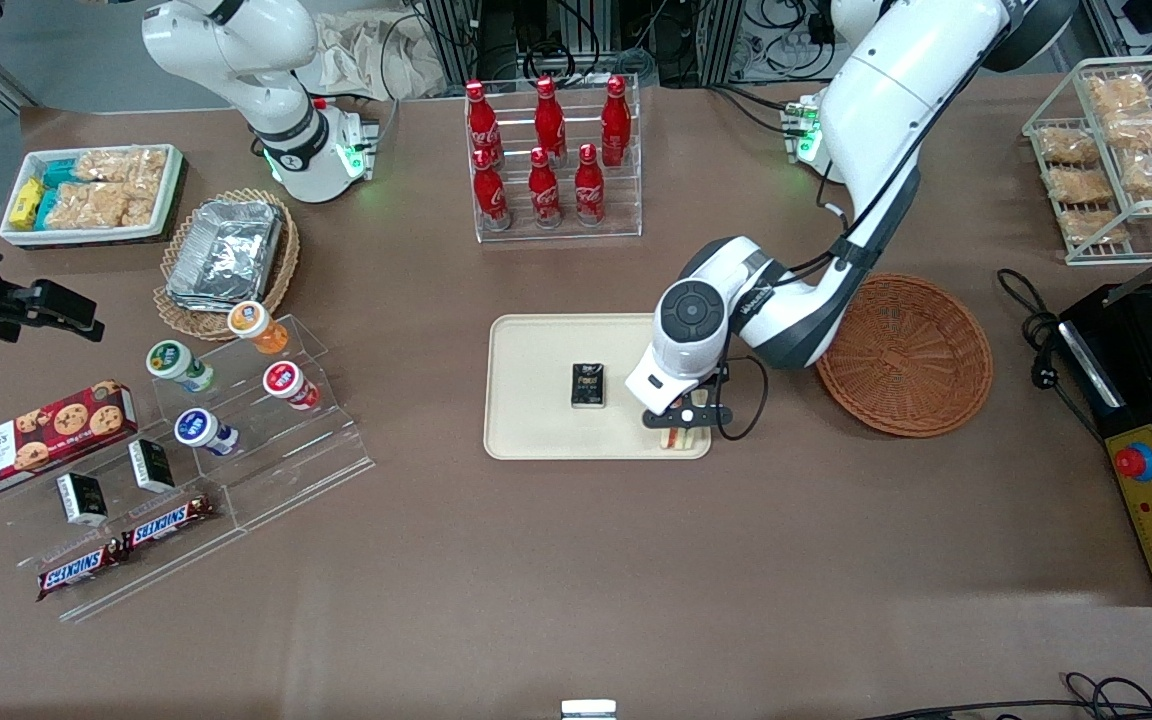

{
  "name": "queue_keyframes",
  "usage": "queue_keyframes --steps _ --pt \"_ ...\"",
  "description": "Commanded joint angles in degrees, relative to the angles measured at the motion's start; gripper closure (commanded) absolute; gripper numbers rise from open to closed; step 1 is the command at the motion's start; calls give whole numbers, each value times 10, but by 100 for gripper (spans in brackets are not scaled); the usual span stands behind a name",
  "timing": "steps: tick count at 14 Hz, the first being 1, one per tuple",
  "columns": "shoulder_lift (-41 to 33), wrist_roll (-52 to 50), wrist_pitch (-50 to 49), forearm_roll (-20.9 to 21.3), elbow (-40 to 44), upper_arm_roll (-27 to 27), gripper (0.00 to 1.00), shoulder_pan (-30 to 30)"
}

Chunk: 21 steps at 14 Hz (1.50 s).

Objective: Place sandwich from basket to tray
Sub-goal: 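Lower the sandwich onto the tray beside the black packet and open the left gripper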

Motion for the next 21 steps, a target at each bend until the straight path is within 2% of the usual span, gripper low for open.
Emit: queue_keyframes --steps 1,7,10,12,15,18,21 --pt "16 -16 7 24 16 1 0 -5" --pt "9 -47 2 14 30 0 0 -4" --pt "-17 -53 -17 9 41 -2 0 -5" --pt "-36 -50 -55 -28 70 -5 0 -5" --pt "-54 -48 -132 -54 134 -3 0 1" --pt "-105 -51 -158 -74 143 -4 0 52" --pt "-161 -53 -187 -93 143 -2 0 74"
